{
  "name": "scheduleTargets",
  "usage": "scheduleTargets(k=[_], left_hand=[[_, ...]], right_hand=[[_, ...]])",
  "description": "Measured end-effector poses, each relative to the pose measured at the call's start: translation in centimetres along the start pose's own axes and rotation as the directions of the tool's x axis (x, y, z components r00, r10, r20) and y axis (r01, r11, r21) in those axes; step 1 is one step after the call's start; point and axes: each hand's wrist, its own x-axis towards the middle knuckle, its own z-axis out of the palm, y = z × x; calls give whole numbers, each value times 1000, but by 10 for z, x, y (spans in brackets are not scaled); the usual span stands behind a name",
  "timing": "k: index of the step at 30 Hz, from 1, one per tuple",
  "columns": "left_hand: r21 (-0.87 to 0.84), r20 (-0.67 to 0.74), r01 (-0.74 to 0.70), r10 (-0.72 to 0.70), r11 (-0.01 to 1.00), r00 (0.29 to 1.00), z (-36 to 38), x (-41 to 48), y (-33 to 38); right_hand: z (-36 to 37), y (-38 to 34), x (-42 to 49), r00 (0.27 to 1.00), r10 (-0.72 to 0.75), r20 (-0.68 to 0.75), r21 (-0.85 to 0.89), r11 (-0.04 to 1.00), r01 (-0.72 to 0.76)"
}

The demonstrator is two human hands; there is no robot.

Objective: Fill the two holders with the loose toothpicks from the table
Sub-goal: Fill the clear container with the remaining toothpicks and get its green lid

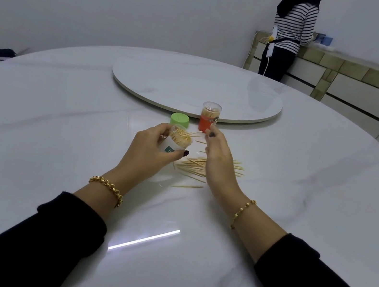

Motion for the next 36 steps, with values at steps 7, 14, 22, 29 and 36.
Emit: scheduleTargets(k=[7, 14, 22, 29, 36], left_hand=[[-9, 30, -36, 36, 999, 999, 2, -3, 5], [-23, 28, -35, 36, 999, 999, 0, -2, 4], [-3, 14, 26, -26, 1000, 1000, -3, 1, -2], [-6, 24, 35, -35, 999, 999, -2, 1, -3], [14, 16, 31, -31, 999, 999, -2, 1, -3]], right_hand=[[14, 0, -12, 975, -117, 186, -136, 980, 144], [3, -3, -6, 956, -217, 200, -231, 937, 261], [-57, 24, 37, 998, -49, 33, -709, 702, 59], [-59, 25, 38, 992, 93, 89, -734, 680, 2], [-38, 22, 48, 969, 56, 242, -662, 740, 122]])
